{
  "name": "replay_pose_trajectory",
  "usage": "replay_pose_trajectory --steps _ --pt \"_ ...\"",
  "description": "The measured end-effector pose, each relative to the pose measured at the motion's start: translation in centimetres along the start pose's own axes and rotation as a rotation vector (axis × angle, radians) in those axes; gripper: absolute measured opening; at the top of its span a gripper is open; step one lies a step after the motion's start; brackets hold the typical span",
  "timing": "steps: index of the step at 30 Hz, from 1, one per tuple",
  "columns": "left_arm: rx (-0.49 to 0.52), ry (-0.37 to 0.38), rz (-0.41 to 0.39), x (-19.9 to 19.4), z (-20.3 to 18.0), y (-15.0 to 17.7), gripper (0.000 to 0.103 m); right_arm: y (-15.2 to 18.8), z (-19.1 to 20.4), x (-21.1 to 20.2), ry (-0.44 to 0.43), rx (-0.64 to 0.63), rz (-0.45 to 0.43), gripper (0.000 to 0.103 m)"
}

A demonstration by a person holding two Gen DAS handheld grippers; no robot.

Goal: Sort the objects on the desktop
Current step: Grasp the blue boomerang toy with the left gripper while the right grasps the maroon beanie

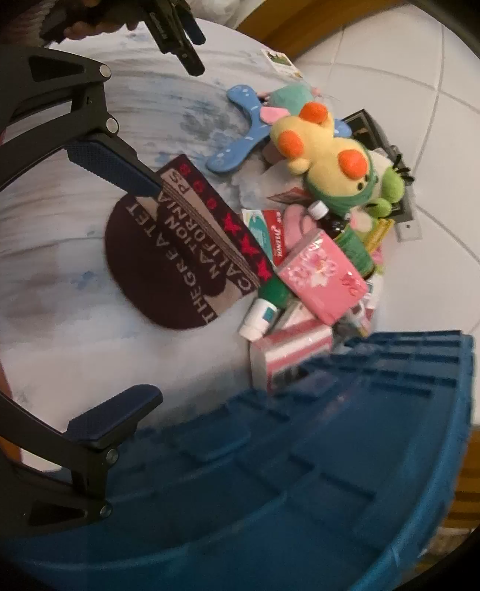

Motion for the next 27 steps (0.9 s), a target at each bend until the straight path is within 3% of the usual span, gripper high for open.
replay_pose_trajectory --steps 9,15,17,19,20,22,23,27 --pt "-0.109 0.018 0.016 6.4 0.3 -5.5 0.095 -3.8 0.4 7.0 -0.030 0.004 0.108 0.103" --pt "-0.163 0.048 0.040 11.3 -0.5 -8.0 0.095 -6.6 -0.2 11.0 -0.022 0.083 0.140 0.103" --pt "-0.154 0.025 0.049 12.6 -0.9 -8.4 0.093 -7.4 -0.3 12.0 -0.026 0.076 0.143 0.103" --pt "-0.126 0.041 0.061 13.8 -1.2 -8.7 0.076 -8.1 -0.4 12.9 -0.030 0.078 0.152 0.103" --pt "-0.120 0.069 0.067 14.1 -1.2 -8.7 0.074 -8.4 -0.5 13.4 -0.032 0.080 0.155 0.103" --pt "-0.115 0.109 0.063 13.7 -0.9 -8.6 0.057 -8.7 -0.7 14.2 -0.029 0.083 0.168 0.103" --pt "-0.103 0.114 0.064 13.3 -0.7 -8.4 0.053 -8.7 -0.7 14.6 -0.031 0.082 0.177 0.103" --pt "-0.043 0.070 0.080 11.8 0.6 -6.9 0.029 -7.9 -1.0 15.9 -0.057 0.087 0.227 0.103"
Point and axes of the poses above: each gripper's, at about its wrist camera, not at the fingertips, and x roughly the way its jaws point, z to its left, y to its underside, the point moved 3 cm from there along x, roughly the way its jaws point, and after that the axes turned 7 degrees about z, right-handed, at the moved point
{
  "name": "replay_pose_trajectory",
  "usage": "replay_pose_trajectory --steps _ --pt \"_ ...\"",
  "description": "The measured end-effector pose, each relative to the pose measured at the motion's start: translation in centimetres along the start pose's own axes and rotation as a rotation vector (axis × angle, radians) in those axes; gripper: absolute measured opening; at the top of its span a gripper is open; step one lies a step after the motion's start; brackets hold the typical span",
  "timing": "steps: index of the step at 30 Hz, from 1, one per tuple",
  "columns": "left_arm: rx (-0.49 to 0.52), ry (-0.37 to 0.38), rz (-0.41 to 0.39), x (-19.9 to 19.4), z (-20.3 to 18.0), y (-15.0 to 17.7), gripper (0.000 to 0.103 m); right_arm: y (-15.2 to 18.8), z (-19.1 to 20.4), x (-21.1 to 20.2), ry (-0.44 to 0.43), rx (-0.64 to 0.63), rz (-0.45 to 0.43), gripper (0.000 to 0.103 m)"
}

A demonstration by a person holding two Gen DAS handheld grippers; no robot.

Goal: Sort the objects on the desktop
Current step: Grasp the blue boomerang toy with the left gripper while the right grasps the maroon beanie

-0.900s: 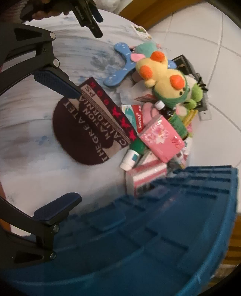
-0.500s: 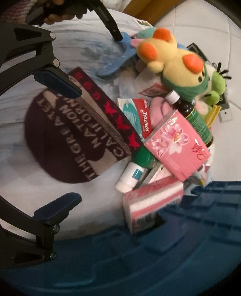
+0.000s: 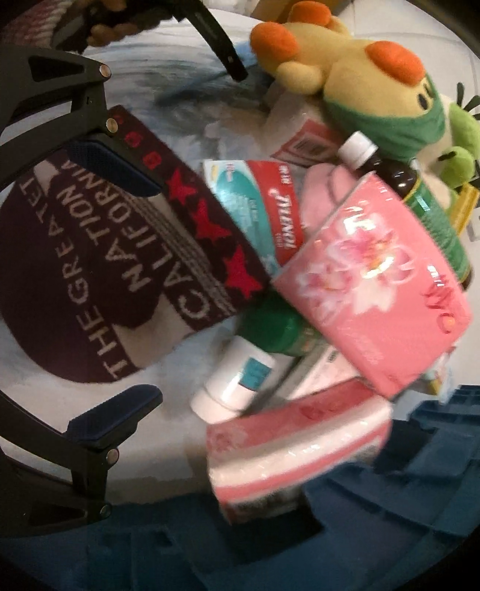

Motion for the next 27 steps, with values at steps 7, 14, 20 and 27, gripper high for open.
replay_pose_trajectory --steps 7,14,20,27 --pt "-0.004 -0.076 0.041 -0.5 4.0 1.9 0.025 1.5 -2.1 1.2 -0.017 0.055 0.051 0.103" --pt "0.050 -0.133 0.047 1.2 2.6 0.6 0.048 3.9 -3.9 1.3 -0.030 0.090 0.084 0.103" --pt "0.035 -0.137 0.064 1.7 3.4 1.0 0.026 5.4 -3.7 2.4 -0.068 0.104 0.086 0.103" --pt "0.078 -0.163 0.001 -3.9 4.6 4.0 0.023 6.3 -1.7 1.5 0.031 0.016 0.017 0.025"
Point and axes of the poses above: each gripper's, at about its wrist camera, not at the fingertips, and x roughly the way its jaws point, z to its left, y to its underside, the point moved 3 cm from there along x, roughly the way its jaws point, and after that the axes turned 7 degrees about z, right-handed, at the moved point
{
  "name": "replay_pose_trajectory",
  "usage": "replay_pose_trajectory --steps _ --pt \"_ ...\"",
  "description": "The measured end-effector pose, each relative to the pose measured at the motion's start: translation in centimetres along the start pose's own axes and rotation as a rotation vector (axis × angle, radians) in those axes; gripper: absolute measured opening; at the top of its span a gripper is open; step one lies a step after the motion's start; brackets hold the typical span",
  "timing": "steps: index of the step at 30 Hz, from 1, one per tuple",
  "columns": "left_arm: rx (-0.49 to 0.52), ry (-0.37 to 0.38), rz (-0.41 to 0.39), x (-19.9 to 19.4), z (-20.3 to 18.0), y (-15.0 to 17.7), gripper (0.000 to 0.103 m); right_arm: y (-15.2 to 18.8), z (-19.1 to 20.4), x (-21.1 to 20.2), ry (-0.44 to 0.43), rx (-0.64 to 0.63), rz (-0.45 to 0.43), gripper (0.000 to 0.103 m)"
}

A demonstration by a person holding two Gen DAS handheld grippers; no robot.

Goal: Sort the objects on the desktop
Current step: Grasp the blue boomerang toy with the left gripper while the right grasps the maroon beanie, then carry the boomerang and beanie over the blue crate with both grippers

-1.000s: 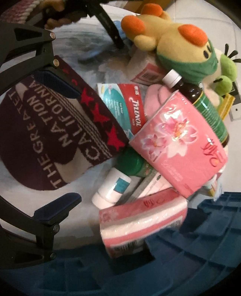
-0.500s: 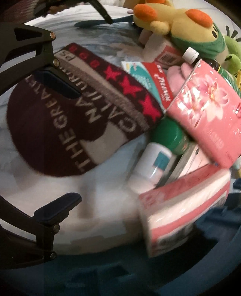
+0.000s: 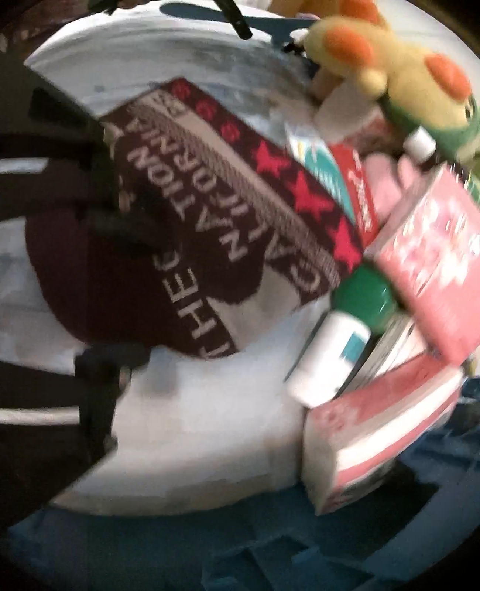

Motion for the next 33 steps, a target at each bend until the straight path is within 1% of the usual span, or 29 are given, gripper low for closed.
replay_pose_trajectory --steps 2,4,5,6,7,8,9,10,11,12,13,14,17,20,24,28,33 --pt "-0.008 0.014 -0.025 -2.4 0.5 1.4 0.020 0.4 0.5 -1.4 0.007 -0.016 -0.048 0.021" --pt "-0.010 0.010 -0.065 -4.9 0.7 2.7 0.011 0.7 1.1 -3.4 -0.006 -0.038 -0.109 0.019" --pt "-0.011 0.014 -0.080 -6.3 0.0 3.8 0.010 1.0 1.4 -4.5 -0.013 -0.051 -0.142 0.018" --pt "-0.007 0.027 -0.096 -6.8 0.8 3.7 0.009 1.1 1.5 -5.6 -0.019 -0.064 -0.174 0.018" --pt "-0.006 0.041 -0.116 -8.0 0.5 4.4 0.009 1.6 2.5 -6.3 -0.023 -0.076 -0.201 0.017" --pt "0.001 0.052 -0.130 -8.6 1.0 4.6 0.009 1.1 3.3 -7.6 -0.029 -0.089 -0.230 0.017" --pt "0.011 0.056 -0.143 -9.0 1.3 4.8 0.008 1.3 4.2 -9.3 -0.033 -0.101 -0.255 0.017" --pt "0.016 0.065 -0.157 -9.8 1.3 5.3 0.009 1.6 4.6 -10.5 -0.037 -0.115 -0.280 0.017" --pt "0.016 0.073 -0.166 -10.1 1.6 5.4 0.008 1.1 4.9 -11.5 -0.039 -0.122 -0.302 0.017" --pt "0.023 0.083 -0.179 -10.4 2.0 5.5 0.008 1.5 6.2 -12.6 -0.036 -0.127 -0.328 0.013" --pt "0.032 0.086 -0.196 -11.2 2.0 5.7 0.008 1.8 6.4 -13.4 -0.035 -0.133 -0.353 0.010" --pt "0.042 0.091 -0.210 -12.0 1.7 6.1 0.008 2.3 6.6 -14.6 -0.030 -0.117 -0.387 0.009" --pt "0.073 0.098 -0.265 -14.5 1.2 6.8 0.008 3.5 7.4 -17.8 -0.020 -0.137 -0.450 0.008" --pt "0.105 0.120 -0.315 -16.9 0.6 7.6 0.008 4.2 8.2 -19.4 0.001 -0.154 -0.490 0.008" --pt "0.154 0.152 -0.367 -19.4 0.1 8.7 0.008 5.4 9.0 -20.9 0.025 -0.170 -0.508 0.008" --pt "0.192 0.174 -0.385 -20.7 -0.1 9.8 0.008 6.0 9.4 -21.3 0.037 -0.165 -0.516 0.008" --pt "0.226 0.191 -0.390 -21.1 -0.2 10.5 0.008 6.9 9.6 -21.8 0.053 -0.134 -0.523 0.008"
Point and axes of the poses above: each gripper's, at about its wrist camera, not at the fingertips, and x roughly the way its jaws point, z to its left, y to its underside, the point moved 3 cm from there along x, roughly the way its jaws point, and after that the axes turned 7 degrees about z, right-handed, at the moved point
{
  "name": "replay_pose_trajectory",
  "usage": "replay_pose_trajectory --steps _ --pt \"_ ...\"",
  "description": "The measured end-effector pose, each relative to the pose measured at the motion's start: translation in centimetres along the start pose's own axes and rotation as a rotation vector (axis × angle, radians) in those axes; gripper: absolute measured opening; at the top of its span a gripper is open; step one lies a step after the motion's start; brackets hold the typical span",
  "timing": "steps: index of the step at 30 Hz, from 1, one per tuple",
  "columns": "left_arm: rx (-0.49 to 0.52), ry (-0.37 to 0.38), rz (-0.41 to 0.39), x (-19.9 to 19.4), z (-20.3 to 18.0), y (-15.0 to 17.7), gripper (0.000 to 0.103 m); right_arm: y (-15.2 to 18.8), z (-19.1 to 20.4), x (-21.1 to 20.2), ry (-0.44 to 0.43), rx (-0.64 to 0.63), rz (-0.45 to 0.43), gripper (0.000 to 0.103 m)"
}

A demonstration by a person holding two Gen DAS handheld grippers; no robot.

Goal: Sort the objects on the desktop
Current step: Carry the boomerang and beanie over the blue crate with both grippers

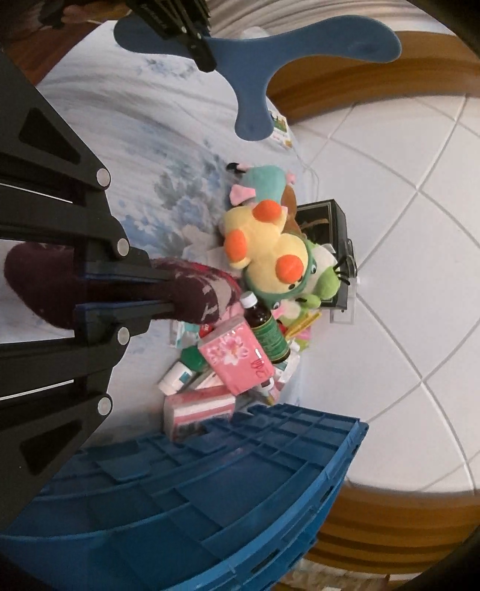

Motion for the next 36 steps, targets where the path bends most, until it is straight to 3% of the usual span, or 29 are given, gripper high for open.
replay_pose_trajectory --steps 1,7,12,15,20,25,30,36 --pt "0.041 0.036 -0.005 -0.1 -0.2 0.1 0.008 0.0 0.0 -0.2 0.005 0.004 -0.003 0.008" --pt "0.092 0.085 -0.022 -0.9 -1.7 -0.2 0.008 -0.6 -0.6 -2.9 0.030 0.012 -0.042 0.008" --pt "0.169 0.165 -0.089 -3.0 -6.4 -2.8 0.008 -2.5 -3.2 -8.6 0.070 0.036 -0.145 0.008" --pt "0.226 0.233 -0.156 -5.2 -11.0 -5.1 0.008 -4.1 -5.9 -13.6 0.105 0.053 -0.231 0.008" --pt "0.331 0.379 -0.245 -9.7 -20.5 -8.5 0.008 -5.6 -11.7 -22.5 0.239 0.093 -0.376 0.008" --pt "0.413 0.489 -0.286 -14.6 -30.4 -9.5 0.008 -5.0 -18.9 -28.0 0.382 0.150 -0.423 0.008" --pt "0.484 0.548 -0.256 -17.0 -39.5 -8.9 0.008 -3.3 -26.2 -29.1 0.453 0.181 -0.392 0.008" --pt "0.556 0.557 -0.142 -17.8 -48.6 -6.4 0.008 -0.4 -33.3 -25.5 0.421 0.206 -0.318 0.006"
Point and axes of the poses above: each gripper's, at about its wrist camera, not at the fingertips, and x roughly the way its jaws point, z to its left, y to its underside, the point moved 3 cm from there along x, roughly the way its jaws point, and after that the axes turned 7 degrees about z, right-handed, at the moved point
